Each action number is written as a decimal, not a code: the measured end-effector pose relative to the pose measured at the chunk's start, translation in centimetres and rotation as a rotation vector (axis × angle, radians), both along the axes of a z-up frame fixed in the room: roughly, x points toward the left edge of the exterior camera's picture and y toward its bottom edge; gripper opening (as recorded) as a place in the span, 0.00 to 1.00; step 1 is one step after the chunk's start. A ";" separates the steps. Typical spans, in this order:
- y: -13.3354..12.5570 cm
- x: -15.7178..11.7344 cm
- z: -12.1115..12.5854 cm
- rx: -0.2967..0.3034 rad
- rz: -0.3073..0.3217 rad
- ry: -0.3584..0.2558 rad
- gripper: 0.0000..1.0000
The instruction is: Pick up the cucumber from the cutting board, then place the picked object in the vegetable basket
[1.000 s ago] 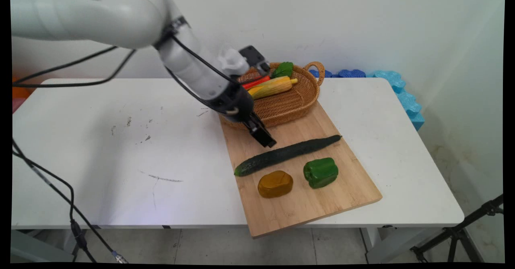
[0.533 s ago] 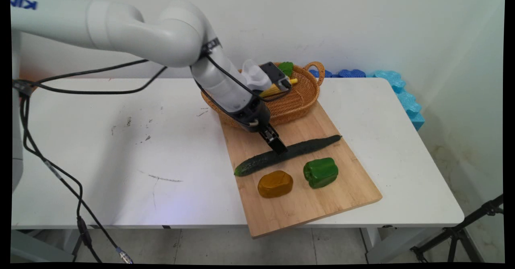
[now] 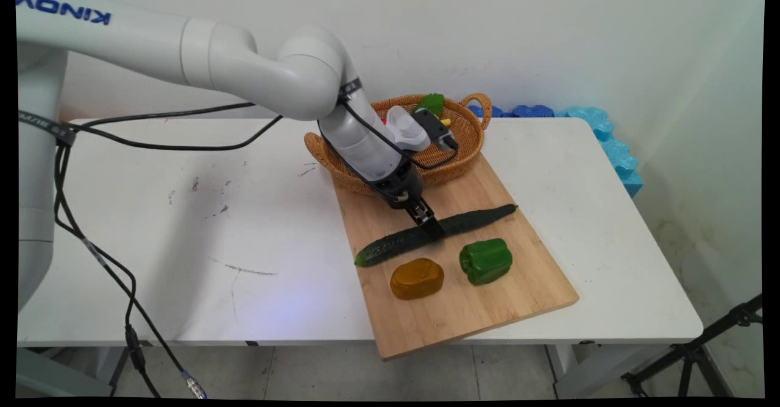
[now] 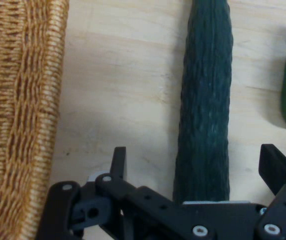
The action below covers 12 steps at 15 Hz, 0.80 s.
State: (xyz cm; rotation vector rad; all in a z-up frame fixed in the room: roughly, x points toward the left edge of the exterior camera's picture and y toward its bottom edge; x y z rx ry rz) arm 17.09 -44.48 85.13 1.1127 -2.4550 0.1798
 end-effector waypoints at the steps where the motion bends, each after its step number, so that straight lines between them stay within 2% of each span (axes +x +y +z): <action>1: -0.2 -0.2 -0.3 0.001 0.001 -0.003 1.00; 2: -0.3 -0.4 -0.5 0.001 0.001 -0.005 1.00; 3: -0.4 -0.5 -0.7 0.001 0.002 -0.006 0.00; 12: -0.3 -1.0 -1.2 0.000 -0.018 -0.008 0.00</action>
